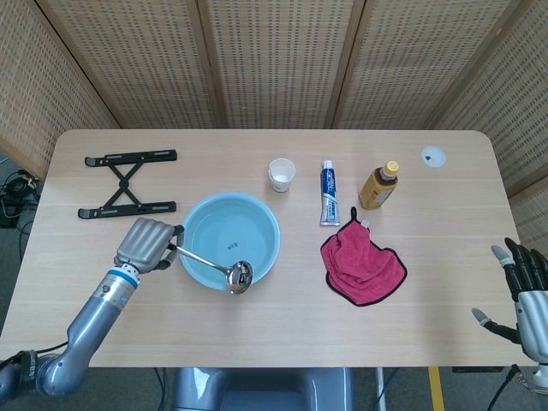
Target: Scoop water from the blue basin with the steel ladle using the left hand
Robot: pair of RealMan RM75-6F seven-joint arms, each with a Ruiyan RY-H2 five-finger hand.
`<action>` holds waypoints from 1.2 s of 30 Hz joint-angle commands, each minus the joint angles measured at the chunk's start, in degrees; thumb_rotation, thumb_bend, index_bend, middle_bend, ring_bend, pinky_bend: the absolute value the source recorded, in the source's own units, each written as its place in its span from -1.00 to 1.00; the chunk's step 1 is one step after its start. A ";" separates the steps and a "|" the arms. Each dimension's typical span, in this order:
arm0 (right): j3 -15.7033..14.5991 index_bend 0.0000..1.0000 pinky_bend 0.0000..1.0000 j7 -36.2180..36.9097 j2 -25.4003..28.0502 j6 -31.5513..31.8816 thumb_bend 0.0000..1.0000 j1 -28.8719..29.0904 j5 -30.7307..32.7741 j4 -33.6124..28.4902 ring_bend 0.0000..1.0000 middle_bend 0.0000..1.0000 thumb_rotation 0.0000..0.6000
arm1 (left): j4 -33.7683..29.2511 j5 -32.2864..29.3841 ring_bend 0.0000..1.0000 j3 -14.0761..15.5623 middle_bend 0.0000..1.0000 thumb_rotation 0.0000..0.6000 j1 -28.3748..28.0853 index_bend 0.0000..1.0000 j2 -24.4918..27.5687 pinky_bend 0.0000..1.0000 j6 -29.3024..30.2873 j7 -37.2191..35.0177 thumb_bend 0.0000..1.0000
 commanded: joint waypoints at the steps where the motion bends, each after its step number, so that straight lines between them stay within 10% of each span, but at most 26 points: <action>1: 0.40 -1.00 -1.00 -0.11 -0.13 -0.60 -1.00 0.30 0.92 0.17 -1.00 -1.00 1.00 | 4.47 -10.62 0.74 -2.31 0.82 1.00 -8.01 0.61 -1.16 0.87 -2.48 4.99 0.39; 36: 2.53 -1.00 -1.00 2.57 0.31 -2.77 -1.00 0.96 6.44 1.56 -1.00 -1.00 1.00 | 31.21 -28.91 0.74 6.49 0.82 1.00 -25.45 0.61 -20.53 0.87 -0.45 20.25 0.45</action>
